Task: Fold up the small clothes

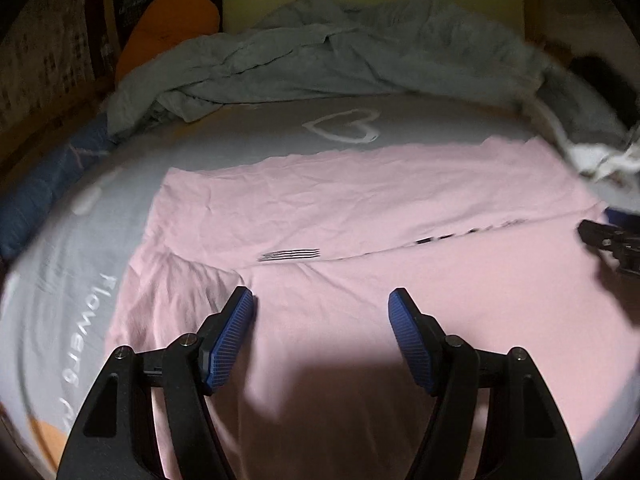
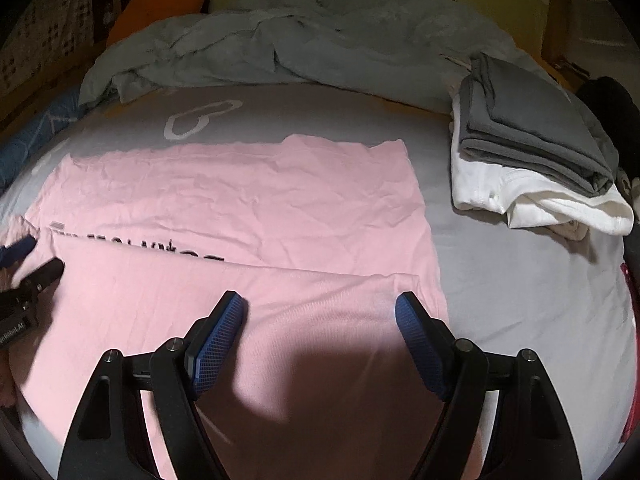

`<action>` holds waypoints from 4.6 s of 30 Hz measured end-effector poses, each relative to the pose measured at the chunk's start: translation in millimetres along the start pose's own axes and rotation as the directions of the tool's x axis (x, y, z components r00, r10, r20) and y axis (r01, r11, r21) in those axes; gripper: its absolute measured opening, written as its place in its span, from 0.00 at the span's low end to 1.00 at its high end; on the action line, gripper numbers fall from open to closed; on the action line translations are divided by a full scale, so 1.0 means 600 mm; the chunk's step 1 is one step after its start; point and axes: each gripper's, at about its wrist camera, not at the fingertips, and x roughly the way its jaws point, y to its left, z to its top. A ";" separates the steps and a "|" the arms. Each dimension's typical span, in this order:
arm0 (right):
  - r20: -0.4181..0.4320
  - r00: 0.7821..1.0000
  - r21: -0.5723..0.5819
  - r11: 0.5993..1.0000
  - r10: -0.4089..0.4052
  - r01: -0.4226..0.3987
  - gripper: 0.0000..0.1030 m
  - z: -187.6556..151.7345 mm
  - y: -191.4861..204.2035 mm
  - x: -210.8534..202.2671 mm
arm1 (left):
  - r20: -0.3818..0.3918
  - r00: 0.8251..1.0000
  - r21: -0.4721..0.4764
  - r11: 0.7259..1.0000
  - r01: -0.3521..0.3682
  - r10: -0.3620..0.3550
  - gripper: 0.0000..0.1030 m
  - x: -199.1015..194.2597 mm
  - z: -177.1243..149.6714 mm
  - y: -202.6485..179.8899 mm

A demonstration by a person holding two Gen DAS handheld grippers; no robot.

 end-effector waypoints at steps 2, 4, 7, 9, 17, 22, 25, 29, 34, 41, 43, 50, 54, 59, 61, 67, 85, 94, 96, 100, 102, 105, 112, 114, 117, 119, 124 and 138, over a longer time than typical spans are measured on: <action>0.076 0.996 0.060 0.997 0.046 -0.051 0.78 -0.008 -0.010 -0.026 | 0.057 0.997 -0.013 0.998 0.056 -0.055 0.67 -0.032 -0.001 0.009; 0.127 0.988 0.084 0.991 0.093 -0.104 0.78 -0.016 -0.016 -0.048 | 0.129 0.990 0.031 0.998 0.047 -0.051 0.67 -0.063 0.000 0.002; 0.145 0.985 0.021 0.995 0.095 -0.099 0.78 -0.021 -0.002 -0.064 | 0.159 0.984 0.044 0.996 0.072 -0.078 0.67 -0.081 0.003 0.003; 0.135 0.986 -0.006 0.996 0.094 -0.094 0.78 -0.024 0.008 -0.059 | 0.117 0.984 -0.019 0.991 0.134 -0.131 0.67 -0.069 0.004 0.018; 0.077 0.996 -0.064 0.997 0.040 -0.036 0.78 -0.049 0.039 -0.024 | -0.007 0.998 -0.037 0.997 0.067 -0.067 0.67 -0.017 -0.030 0.025; 0.106 0.994 -0.046 0.999 0.031 -0.026 0.78 -0.049 0.036 -0.036 | 0.038 0.998 -0.014 0.999 0.049 -0.049 0.67 -0.031 -0.035 0.021; 0.170 0.985 -0.058 0.998 0.014 -0.004 0.78 -0.043 0.034 -0.060 | 0.080 0.996 -0.019 0.999 0.040 -0.038 0.67 -0.045 -0.023 0.030; 0.177 0.984 -0.054 0.999 0.013 -0.003 0.78 -0.034 0.027 -0.064 | 0.104 0.994 -0.037 0.999 -0.015 0.019 0.67 -0.049 -0.009 0.049; 0.049 0.999 -0.032 0.999 0.023 -0.021 0.77 -0.039 0.010 -0.017 | 0.016 0.998 -0.055 0.997 -0.063 0.064 0.67 -0.017 -0.012 0.065; 0.084 0.996 -0.032 0.999 -0.001 0.003 0.77 -0.043 0.003 -0.038 | 0.051 0.991 0.032 0.992 -0.122 0.120 0.67 -0.038 -0.033 0.047; 0.111 0.994 -0.007 1.000 0.000 0.001 0.77 -0.045 -0.003 -0.065 | 0.095 0.988 0.020 0.992 -0.128 0.125 0.67 -0.070 -0.041 0.050; 0.217 0.976 0.103 0.994 0.002 -0.025 0.77 -0.097 -0.045 -0.173 | 0.140 0.988 -0.149 0.988 -0.038 0.059 0.67 -0.175 -0.099 0.077; 0.205 0.979 0.175 0.984 0.004 -0.041 0.77 -0.151 -0.063 -0.200 | 0.074 0.995 -0.269 0.960 0.077 -0.059 0.67 -0.182 -0.141 0.099; 0.163 0.979 0.335 0.927 0.119 -0.168 0.77 -0.209 -0.110 -0.196 | 0.018 0.995 -0.370 0.924 0.097 -0.097 0.67 -0.170 -0.175 0.111; 0.155 0.974 0.380 0.899 0.168 -0.216 0.77 -0.214 -0.122 -0.189 | 0.007 0.990 -0.441 0.888 0.130 -0.141 0.67 -0.158 -0.179 0.128; 0.118 0.922 0.475 0.794 0.370 -0.379 0.75 -0.215 -0.139 -0.140 | 0.067 0.955 -0.636 0.725 0.264 -0.289 0.66 -0.131 -0.173 0.193; 0.296 0.933 0.435 0.841 0.204 -0.322 0.04 -0.234 -0.124 -0.289 | 0.349 0.919 -0.591 0.719 0.366 -0.180 0.03 -0.298 -0.148 0.240; 0.328 0.930 0.476 0.822 0.165 -0.313 0.04 -0.144 -0.101 -0.290 | 0.275 0.961 -0.718 0.656 0.233 -0.039 0.03 -0.239 -0.059 0.241; 0.313 0.940 0.506 0.814 0.135 -0.285 0.04 -0.111 -0.100 -0.260 | 0.253 0.967 -0.722 0.661 0.203 -0.021 0.03 -0.211 -0.026 0.237; 0.261 0.965 0.502 0.854 0.005 -0.140 0.04 -0.051 -0.081 -0.199 | 0.187 0.982 -0.707 0.695 0.127 0.011 0.03 -0.144 0.028 0.226; 0.225 0.974 0.490 0.868 -0.036 -0.081 0.04 -0.030 -0.071 -0.165 | 0.142 0.990 -0.692 0.715 0.098 0.002 0.03 -0.108 0.041 0.224; 0.173 0.984 0.493 0.868 -0.043 -0.049 0.04 -0.006 -0.071 -0.116 | 0.091 0.996 -0.697 0.713 0.077 -0.019 0.04 -0.052 0.049 0.228; 0.082 0.993 0.479 0.877 -0.080 0.031 0.38 0.018 -0.085 -0.042 | 0.102 0.994 -0.635 0.772 0.038 0.035 0.40 -0.037 0.041 0.213; 0.105 0.985 0.445 0.892 -0.136 0.076 0.59 0.018 -0.077 -0.052 | 0.111 0.988 -0.564 0.825 -0.024 0.104 0.44 -0.056 0.042 0.197; 0.135 0.970 0.390 0.911 -0.200 0.134 0.63 0.015 -0.063 -0.077 | 0.136 0.981 -0.487 0.872 -0.058 0.141 0.48 -0.082 0.039 0.174; 0.126 0.973 0.364 0.921 -0.195 0.138 0.63 0.013 -0.058 -0.083 | 0.146 0.978 -0.451 0.890 -0.066 0.146 0.49 -0.096 0.035 0.159; 0.134 0.972 0.330 0.934 -0.194 0.141 0.66 0.001 -0.046 -0.105 | 0.122 0.983 -0.371 0.925 -0.083 0.137 0.52 -0.108 0.017 0.128; 0.144 0.980 0.184 0.969 0.138 -0.164 0.47 -0.022 0.038 -0.122 | -0.050 0.989 -0.345 0.927 -0.147 0.138 0.58 -0.072 -0.066 0.133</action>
